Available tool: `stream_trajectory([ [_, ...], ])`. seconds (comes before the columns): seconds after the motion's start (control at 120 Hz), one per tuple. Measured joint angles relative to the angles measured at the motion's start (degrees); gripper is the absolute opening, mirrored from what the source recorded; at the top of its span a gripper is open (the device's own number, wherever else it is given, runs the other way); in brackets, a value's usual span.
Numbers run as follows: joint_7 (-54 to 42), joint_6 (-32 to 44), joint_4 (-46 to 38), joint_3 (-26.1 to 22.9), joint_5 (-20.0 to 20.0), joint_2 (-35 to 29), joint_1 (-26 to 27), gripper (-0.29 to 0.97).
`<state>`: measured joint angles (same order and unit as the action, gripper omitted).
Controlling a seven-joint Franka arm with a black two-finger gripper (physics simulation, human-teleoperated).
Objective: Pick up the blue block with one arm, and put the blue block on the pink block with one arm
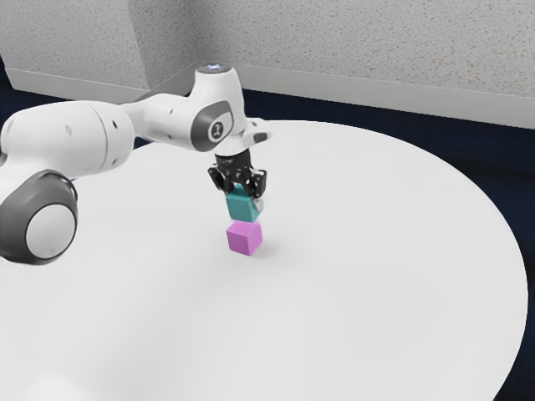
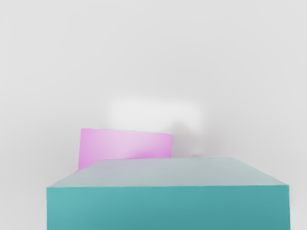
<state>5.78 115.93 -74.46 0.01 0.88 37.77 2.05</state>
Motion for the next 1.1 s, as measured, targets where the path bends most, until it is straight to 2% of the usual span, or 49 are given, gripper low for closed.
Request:
stream_trajectory([
  [0.575, -6.15, 0.19, 0.86, -0.05, 2.64, 1.46, -1.28, 0.19],
  [1.1, -8.43, 0.7, 2.53, -0.31, 2.83, 2.71, -1.01, 0.19],
])
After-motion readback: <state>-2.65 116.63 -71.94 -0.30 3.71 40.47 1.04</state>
